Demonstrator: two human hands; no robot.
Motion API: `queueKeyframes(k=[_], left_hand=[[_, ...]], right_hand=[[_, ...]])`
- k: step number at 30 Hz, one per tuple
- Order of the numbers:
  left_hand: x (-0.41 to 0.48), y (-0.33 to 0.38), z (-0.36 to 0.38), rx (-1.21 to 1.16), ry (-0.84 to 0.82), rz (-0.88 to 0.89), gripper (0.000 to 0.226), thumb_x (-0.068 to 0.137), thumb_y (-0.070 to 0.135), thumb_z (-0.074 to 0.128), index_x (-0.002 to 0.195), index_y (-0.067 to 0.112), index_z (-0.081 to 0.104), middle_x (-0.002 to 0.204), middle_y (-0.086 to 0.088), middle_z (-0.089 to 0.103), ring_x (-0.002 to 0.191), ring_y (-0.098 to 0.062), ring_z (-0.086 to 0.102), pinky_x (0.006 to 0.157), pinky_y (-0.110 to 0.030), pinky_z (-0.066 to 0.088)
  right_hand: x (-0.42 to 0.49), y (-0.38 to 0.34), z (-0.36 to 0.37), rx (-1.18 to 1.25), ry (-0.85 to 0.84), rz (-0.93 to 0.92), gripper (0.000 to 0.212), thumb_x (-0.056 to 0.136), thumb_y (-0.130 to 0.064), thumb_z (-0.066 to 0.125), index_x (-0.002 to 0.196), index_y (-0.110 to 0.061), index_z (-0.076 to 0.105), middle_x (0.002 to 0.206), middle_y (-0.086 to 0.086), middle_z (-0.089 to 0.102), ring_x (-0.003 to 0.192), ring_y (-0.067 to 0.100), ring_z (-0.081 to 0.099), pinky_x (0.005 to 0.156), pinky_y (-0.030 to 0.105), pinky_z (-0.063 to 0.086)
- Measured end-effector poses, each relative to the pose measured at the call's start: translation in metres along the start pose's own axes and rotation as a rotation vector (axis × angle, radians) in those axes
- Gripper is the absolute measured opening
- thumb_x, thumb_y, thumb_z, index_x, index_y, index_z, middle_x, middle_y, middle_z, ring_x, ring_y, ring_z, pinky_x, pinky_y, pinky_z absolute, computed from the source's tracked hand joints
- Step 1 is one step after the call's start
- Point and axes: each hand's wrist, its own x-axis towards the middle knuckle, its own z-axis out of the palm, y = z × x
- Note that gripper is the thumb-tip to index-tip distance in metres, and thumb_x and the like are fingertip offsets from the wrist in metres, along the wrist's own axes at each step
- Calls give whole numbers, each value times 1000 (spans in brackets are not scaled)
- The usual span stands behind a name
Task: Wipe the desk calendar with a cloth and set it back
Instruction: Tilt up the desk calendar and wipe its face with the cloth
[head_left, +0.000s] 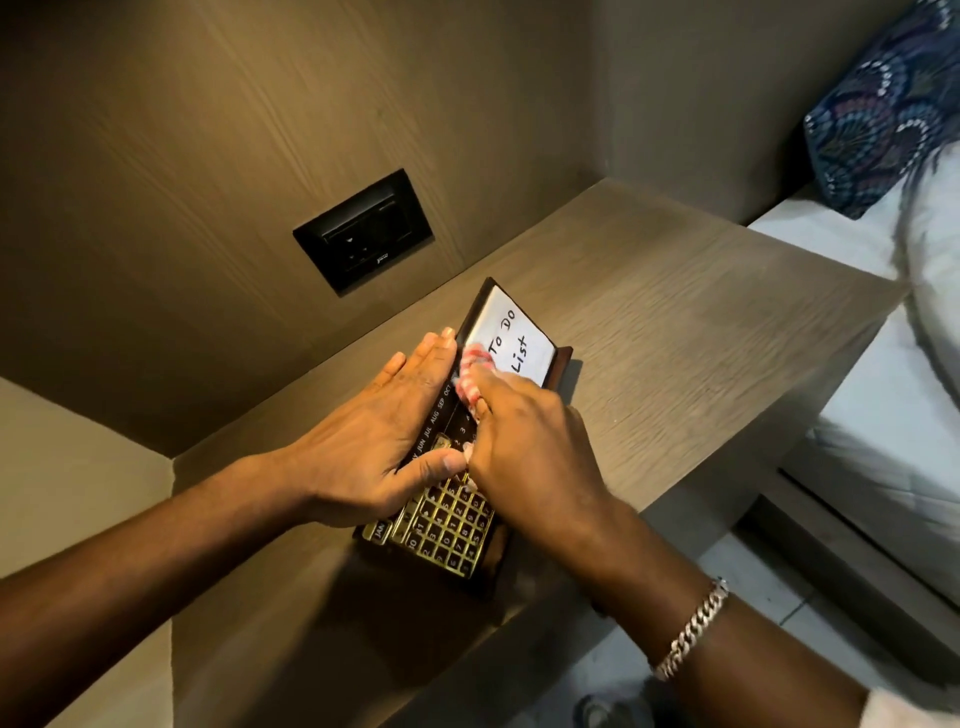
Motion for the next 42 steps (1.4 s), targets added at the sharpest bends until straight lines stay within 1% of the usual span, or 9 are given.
queueKeyframes(k=[6, 10, 15, 20, 25, 30, 32, 35, 42], left_hand=[[-1, 3, 0, -29, -6, -16, 102, 77, 84, 11, 150, 21, -21, 162, 1, -22, 148, -4, -19, 122, -33, -7], [0, 3, -1, 1, 2, 1, 101, 78, 82, 12, 151, 20, -20, 162, -1, -21, 148, -5, -19, 123, -35, -5], [2, 3, 2, -15, 13, -10, 101, 79, 82, 13, 150, 20, -20, 163, -1, -20, 149, -5, -19, 122, -33, -7], [2, 3, 5, -45, 21, -10, 100, 79, 82, 11, 151, 20, -20, 163, -2, -20, 148, -5, -19, 121, -31, -9], [3, 1, 6, -59, 30, 8, 98, 80, 81, 13, 151, 21, -18, 163, -1, -19, 149, -5, -17, 122, -33, -7], [5, 3, 5, -73, 29, 1, 100, 78, 83, 11, 151, 21, -18, 163, 0, -20, 149, -5, -17, 121, -29, -10], [5, 5, 4, -65, 25, 2, 101, 78, 83, 11, 151, 20, -18, 163, -1, -20, 149, -5, -18, 121, -31, -8], [5, 6, 2, -44, 26, 14, 100, 79, 82, 12, 151, 20, -19, 163, -2, -19, 149, -6, -17, 122, -32, -7], [5, 7, 1, -8, 18, -2, 98, 82, 76, 21, 151, 20, -20, 163, -1, -21, 148, -5, -19, 121, -29, -10]], right_hand=[[-9, 14, -12, -134, -97, 39, 28, 96, -22, 52, 122, -16, 60, 113, 8, 70, 97, 23, 66, 73, 31, 52], [1, 7, -20, 47, -41, -106, 35, 100, -21, 50, 134, -19, 59, 127, 3, 68, 113, 18, 62, 89, 32, 55], [-8, 20, -12, -36, -28, -63, 41, 99, -20, 50, 140, -21, 51, 135, 4, 62, 118, 21, 60, 95, 37, 53], [-29, 21, -2, 20, -35, -76, 36, 92, -22, 56, 127, -17, 64, 123, 6, 71, 112, 20, 65, 96, 37, 55], [-18, 25, -10, 145, 45, -113, 33, 91, -14, 64, 124, -17, 69, 123, 3, 73, 116, 13, 65, 102, 20, 46], [-18, 29, -4, -44, 45, -47, 35, 91, -16, 60, 125, -19, 67, 120, 6, 74, 107, 22, 69, 94, 38, 56], [-31, 24, 1, 36, 41, -80, 31, 90, -18, 63, 120, -19, 71, 112, 4, 77, 99, 18, 71, 89, 35, 58], [-28, 20, -2, 143, 45, -144, 34, 88, -16, 67, 122, -16, 70, 117, 3, 76, 108, 16, 70, 97, 29, 53], [-21, 34, -5, 21, 82, -91, 36, 87, -10, 67, 123, -16, 69, 120, 6, 74, 111, 22, 69, 97, 36, 55]])
